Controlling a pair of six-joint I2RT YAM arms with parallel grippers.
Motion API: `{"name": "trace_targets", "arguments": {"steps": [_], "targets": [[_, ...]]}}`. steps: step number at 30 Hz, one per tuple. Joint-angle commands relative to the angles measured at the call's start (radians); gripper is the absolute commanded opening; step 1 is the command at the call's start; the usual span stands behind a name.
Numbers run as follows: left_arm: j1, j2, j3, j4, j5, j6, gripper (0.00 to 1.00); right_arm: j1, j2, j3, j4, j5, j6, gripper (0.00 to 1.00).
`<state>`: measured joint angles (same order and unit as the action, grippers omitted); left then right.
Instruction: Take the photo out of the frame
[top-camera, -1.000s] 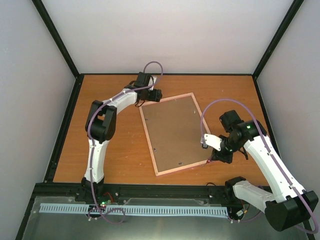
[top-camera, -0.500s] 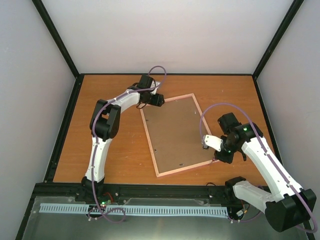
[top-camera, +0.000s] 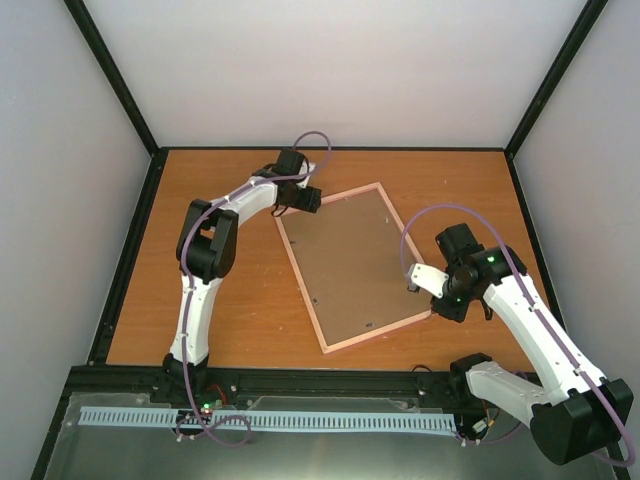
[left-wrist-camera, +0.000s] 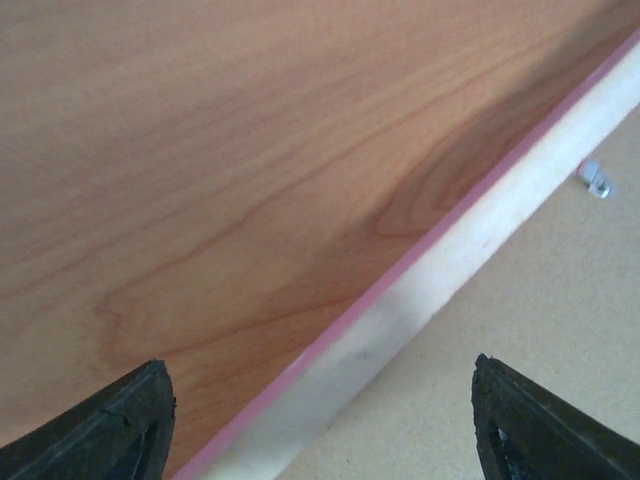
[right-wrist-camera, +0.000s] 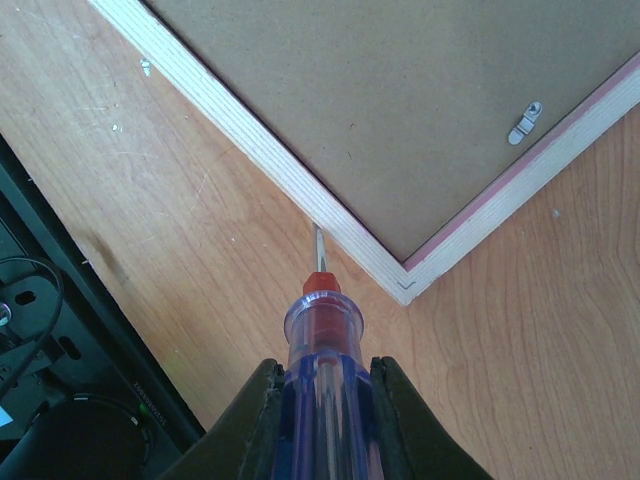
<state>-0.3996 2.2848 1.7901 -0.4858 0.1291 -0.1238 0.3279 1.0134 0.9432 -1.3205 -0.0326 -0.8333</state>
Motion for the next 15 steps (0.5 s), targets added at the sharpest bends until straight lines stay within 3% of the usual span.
{"name": "trace_targets", "arguments": {"steps": [1, 10, 15], "targets": [[0.019, 0.028, 0.115, -0.063, -0.039, 0.018, 0.81, 0.005, -0.022, -0.003, 0.058, 0.014, 0.02, 0.03], [0.019, 0.021, -0.001, -0.014, -0.002, -0.004, 0.79, 0.005, -0.023, -0.002, 0.046, -0.043, 0.017, 0.03], [0.019, 0.008, -0.038, 0.015, 0.059, -0.015, 0.77, 0.008, -0.011, 0.021, 0.006, -0.21, 0.002, 0.03]]}}
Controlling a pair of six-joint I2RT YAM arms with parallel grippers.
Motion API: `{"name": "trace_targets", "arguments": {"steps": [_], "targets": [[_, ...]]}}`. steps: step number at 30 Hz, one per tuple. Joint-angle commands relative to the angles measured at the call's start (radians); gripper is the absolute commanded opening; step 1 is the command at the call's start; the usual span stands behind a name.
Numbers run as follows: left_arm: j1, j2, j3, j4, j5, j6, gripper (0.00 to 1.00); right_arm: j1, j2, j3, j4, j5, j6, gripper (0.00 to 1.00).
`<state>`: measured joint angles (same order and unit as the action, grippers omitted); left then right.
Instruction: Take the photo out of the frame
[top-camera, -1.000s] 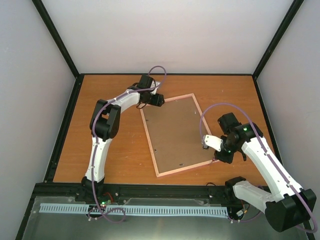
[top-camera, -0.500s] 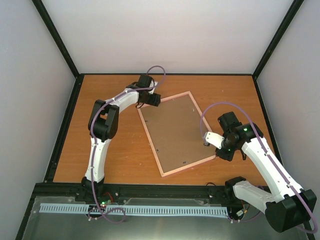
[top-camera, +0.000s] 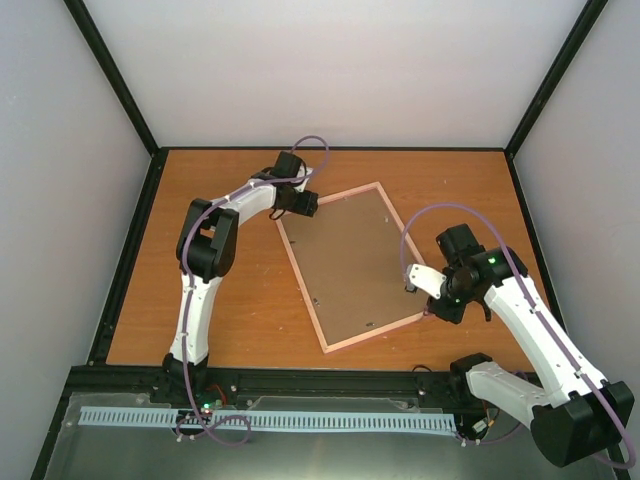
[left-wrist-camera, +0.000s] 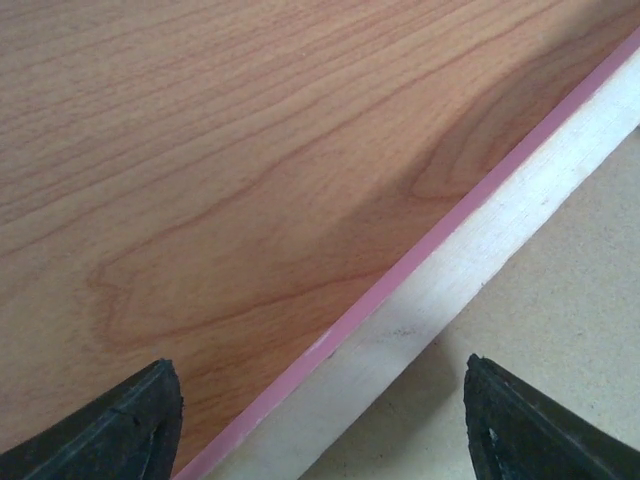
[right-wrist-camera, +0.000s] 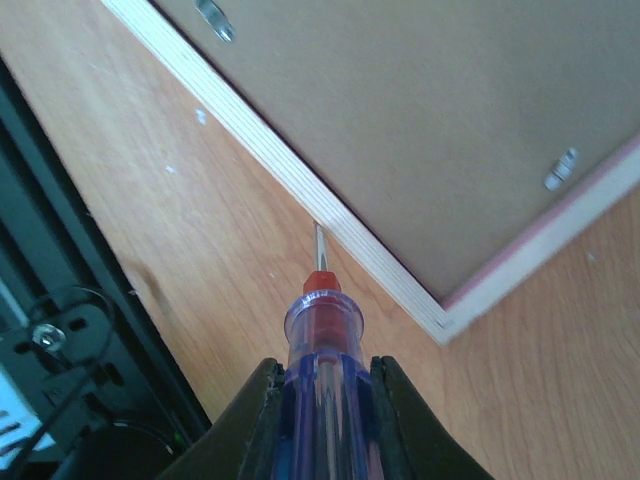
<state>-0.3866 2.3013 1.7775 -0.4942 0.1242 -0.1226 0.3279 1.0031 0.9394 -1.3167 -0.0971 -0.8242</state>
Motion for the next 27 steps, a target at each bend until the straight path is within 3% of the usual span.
{"name": "trace_targets", "arguments": {"steps": [1, 10, 19, 23, 27], "targets": [[0.006, -0.012, -0.032, 0.031, 0.081, -0.022, 0.76, 0.013, 0.003, 0.031, 0.001, -0.178, 0.0, 0.03], [-0.052, -0.022, -0.062, 0.089, 0.202, -0.044, 0.7, 0.13, 0.05, 0.067, 0.045, -0.288, 0.072, 0.03], [-0.116, 0.019, 0.028, 0.105, 0.275, -0.123, 0.72, 0.133, 0.12, 0.249, -0.002, -0.44, 0.035, 0.03], [-0.081, -0.107, -0.022, 0.11, 0.186, -0.23, 0.74, 0.132, 0.168, 0.296, 0.124, -0.433, 0.093, 0.03], [-0.053, -0.335, -0.262, 0.198, 0.097, -0.341, 0.75, 0.132, 0.234, 0.31, 0.244, -0.435, 0.153, 0.03]]}}
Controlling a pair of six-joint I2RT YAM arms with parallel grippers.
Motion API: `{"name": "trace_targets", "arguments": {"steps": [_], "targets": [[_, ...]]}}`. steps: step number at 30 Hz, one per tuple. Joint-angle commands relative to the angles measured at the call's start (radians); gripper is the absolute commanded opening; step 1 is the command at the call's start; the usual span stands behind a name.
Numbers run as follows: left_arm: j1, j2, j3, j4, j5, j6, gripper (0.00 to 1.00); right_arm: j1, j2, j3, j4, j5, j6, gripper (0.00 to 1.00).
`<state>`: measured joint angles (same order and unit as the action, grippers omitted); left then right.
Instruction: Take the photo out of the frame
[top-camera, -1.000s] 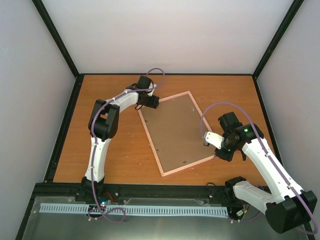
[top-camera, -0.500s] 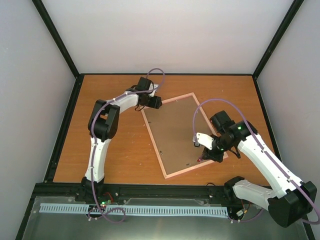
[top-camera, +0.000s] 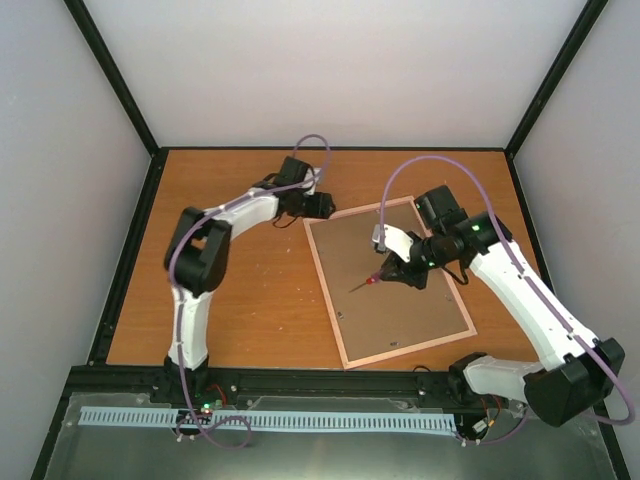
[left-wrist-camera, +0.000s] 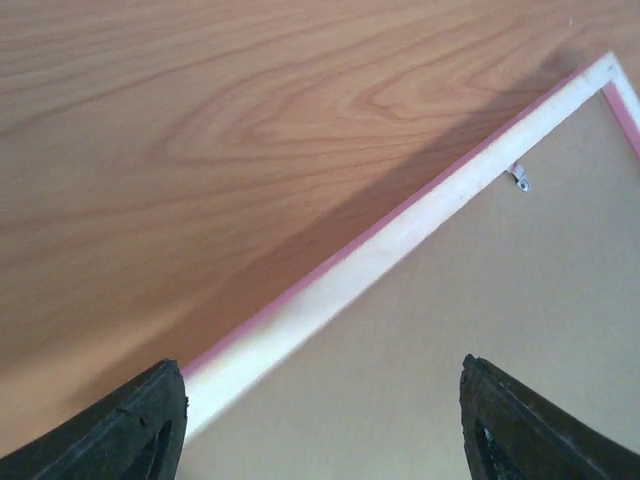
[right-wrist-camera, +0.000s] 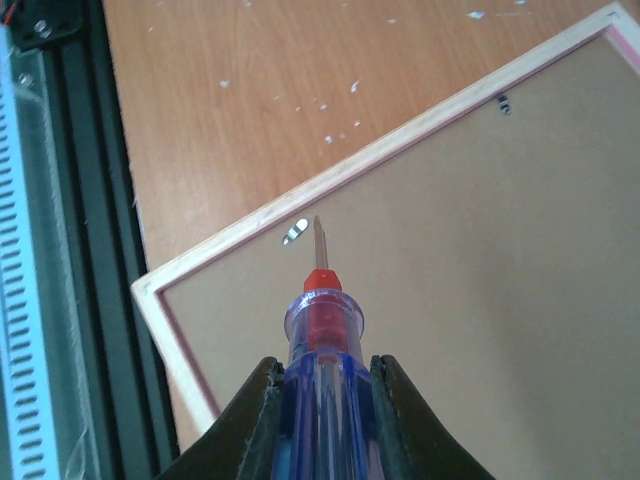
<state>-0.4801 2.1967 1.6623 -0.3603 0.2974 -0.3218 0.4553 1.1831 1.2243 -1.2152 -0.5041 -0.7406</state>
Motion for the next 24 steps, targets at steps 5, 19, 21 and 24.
{"name": "trace_targets", "arguments": {"steps": [5, 19, 21, 24], "targets": [[0.019, -0.487, -0.511, 0.171, -0.104, -0.275, 0.73, 0.003, 0.151, 0.048, 0.313, 0.008, 0.173, 0.03], [-0.255, -0.741, -0.924, 0.288, -0.147, -0.475, 0.62, 0.005, 0.507, 0.22, 0.535, 0.061, 0.326, 0.03], [-0.288, -0.738, -0.936, 0.301, -0.168, -0.504, 0.62, 0.006, 0.508, 0.185, 0.571, 0.064, 0.33, 0.03], [-0.303, -0.731, -0.958, 0.322, -0.18, -0.548, 0.61, 0.011, 0.523, 0.161, 0.58, 0.075, 0.323, 0.03]]}}
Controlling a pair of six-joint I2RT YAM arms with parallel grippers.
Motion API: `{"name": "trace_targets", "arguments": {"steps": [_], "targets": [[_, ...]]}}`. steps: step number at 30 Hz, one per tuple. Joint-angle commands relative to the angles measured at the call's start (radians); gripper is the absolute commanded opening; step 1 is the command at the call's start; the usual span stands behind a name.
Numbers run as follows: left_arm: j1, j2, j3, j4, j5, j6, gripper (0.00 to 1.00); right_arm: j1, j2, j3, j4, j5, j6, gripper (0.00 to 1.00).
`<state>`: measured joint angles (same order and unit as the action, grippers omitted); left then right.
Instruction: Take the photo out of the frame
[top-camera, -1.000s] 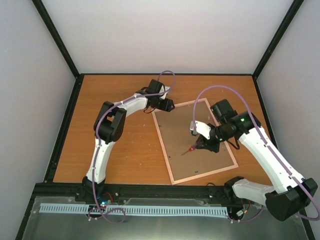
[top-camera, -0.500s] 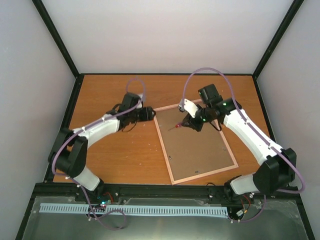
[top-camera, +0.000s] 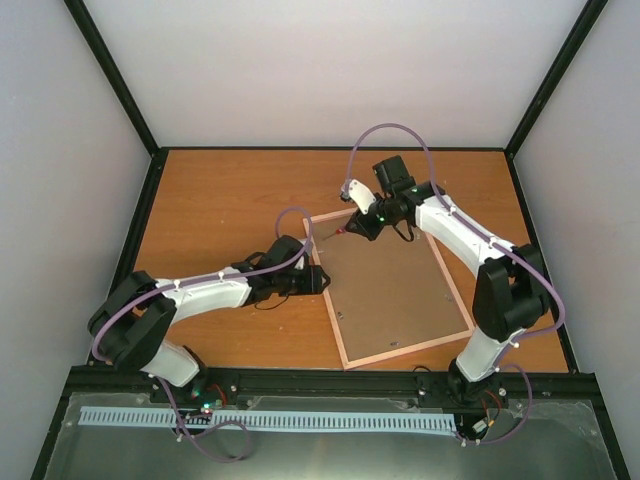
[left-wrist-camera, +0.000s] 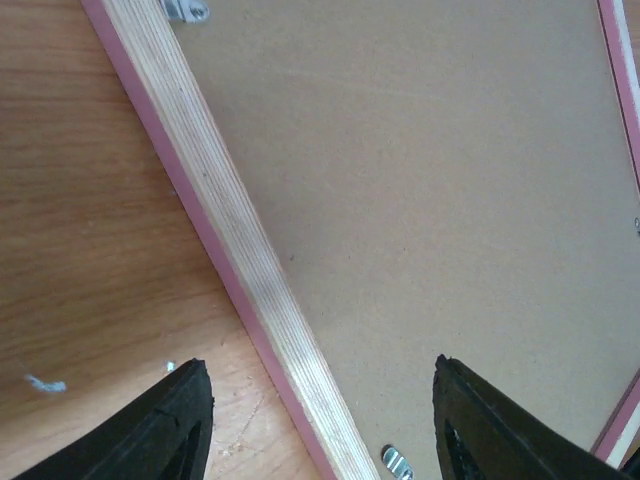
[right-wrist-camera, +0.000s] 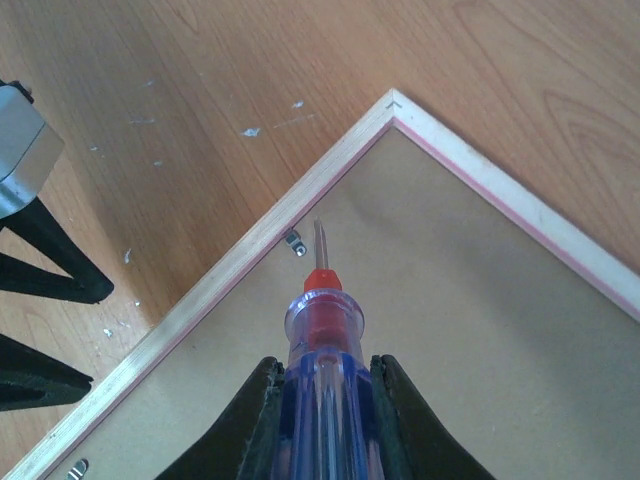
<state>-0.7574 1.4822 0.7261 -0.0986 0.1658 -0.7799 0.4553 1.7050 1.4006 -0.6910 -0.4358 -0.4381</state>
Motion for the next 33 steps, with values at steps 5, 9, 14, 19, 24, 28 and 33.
{"name": "trace_targets", "arguments": {"steps": [5, 9, 14, 19, 24, 28, 33], "targets": [[-0.026, 0.012, -0.03, 0.077, -0.05, -0.098, 0.56, 0.017, 0.035, -0.023, 0.039, -0.013, 0.011, 0.03], [-0.026, 0.036, -0.037, 0.105, -0.049, -0.101, 0.56, 0.027, 0.042, -0.029, 0.031, -0.019, 0.003, 0.03], [-0.026, 0.09, -0.024, 0.111, -0.039, -0.11, 0.54, 0.033, 0.046, -0.039, 0.025, -0.019, -0.003, 0.03], [-0.026, 0.116, -0.044, 0.131, -0.036, -0.136, 0.5, 0.032, 0.045, -0.049, 0.021, -0.018, -0.007, 0.03], [-0.026, 0.135, -0.051, 0.148, -0.03, -0.142, 0.48, 0.033, 0.015, -0.056, 0.016, -0.015, -0.004, 0.03], [-0.026, 0.157, -0.043, 0.153, -0.028, -0.142, 0.47, 0.033, -0.003, -0.07, 0.018, -0.015, -0.002, 0.03], [-0.026, 0.179, -0.042, 0.161, -0.029, -0.149, 0.42, 0.034, 0.018, -0.065, -0.003, -0.03, -0.007, 0.03]]}}
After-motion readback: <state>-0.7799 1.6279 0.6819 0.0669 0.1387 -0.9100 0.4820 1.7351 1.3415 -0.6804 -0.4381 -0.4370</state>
